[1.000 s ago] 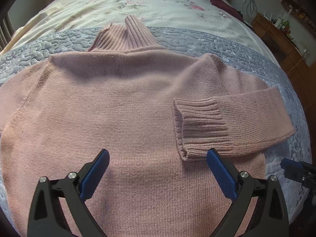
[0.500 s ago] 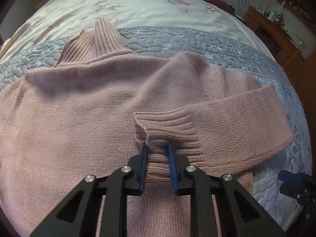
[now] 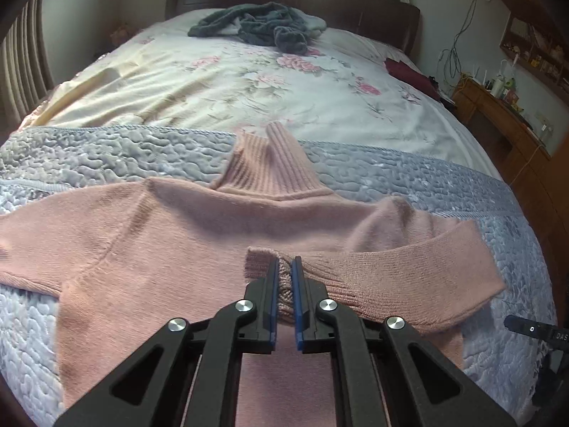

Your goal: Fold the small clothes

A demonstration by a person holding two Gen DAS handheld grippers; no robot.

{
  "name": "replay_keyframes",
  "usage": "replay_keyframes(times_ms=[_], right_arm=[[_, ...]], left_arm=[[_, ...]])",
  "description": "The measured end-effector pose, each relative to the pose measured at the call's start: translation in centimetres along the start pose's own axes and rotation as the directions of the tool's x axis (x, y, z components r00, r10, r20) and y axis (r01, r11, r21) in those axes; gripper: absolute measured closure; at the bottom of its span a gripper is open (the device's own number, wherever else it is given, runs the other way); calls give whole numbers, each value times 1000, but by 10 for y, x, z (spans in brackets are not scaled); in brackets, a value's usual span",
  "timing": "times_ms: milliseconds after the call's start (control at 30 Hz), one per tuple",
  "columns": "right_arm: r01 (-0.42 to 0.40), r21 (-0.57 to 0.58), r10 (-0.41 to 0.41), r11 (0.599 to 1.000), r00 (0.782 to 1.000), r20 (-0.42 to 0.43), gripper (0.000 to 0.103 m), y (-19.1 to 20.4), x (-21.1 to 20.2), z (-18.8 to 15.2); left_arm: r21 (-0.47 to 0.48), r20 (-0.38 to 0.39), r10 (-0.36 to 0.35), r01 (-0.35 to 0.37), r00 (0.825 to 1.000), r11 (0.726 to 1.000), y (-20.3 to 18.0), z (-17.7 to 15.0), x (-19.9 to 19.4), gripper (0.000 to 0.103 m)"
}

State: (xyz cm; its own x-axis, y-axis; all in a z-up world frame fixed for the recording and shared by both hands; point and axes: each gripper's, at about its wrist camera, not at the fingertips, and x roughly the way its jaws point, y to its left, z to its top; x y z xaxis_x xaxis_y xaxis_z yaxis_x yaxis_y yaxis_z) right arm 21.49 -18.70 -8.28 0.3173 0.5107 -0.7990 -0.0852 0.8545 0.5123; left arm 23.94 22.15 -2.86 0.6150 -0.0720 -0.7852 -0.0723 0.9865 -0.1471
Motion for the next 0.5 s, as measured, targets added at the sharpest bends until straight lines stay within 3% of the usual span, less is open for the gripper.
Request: replay_keyframes(times_ms=[267, 500], right_arm=[[-49, 43, 49, 998, 999, 1, 41, 22, 28, 26], [-8, 38, 9, 999, 999, -35, 34, 46, 66, 49]], left_arm=[[-50, 17, 138, -137, 990, 989, 83, 9, -4, 97], [-93, -5, 200, -200, 980, 975, 130, 3, 10, 97]])
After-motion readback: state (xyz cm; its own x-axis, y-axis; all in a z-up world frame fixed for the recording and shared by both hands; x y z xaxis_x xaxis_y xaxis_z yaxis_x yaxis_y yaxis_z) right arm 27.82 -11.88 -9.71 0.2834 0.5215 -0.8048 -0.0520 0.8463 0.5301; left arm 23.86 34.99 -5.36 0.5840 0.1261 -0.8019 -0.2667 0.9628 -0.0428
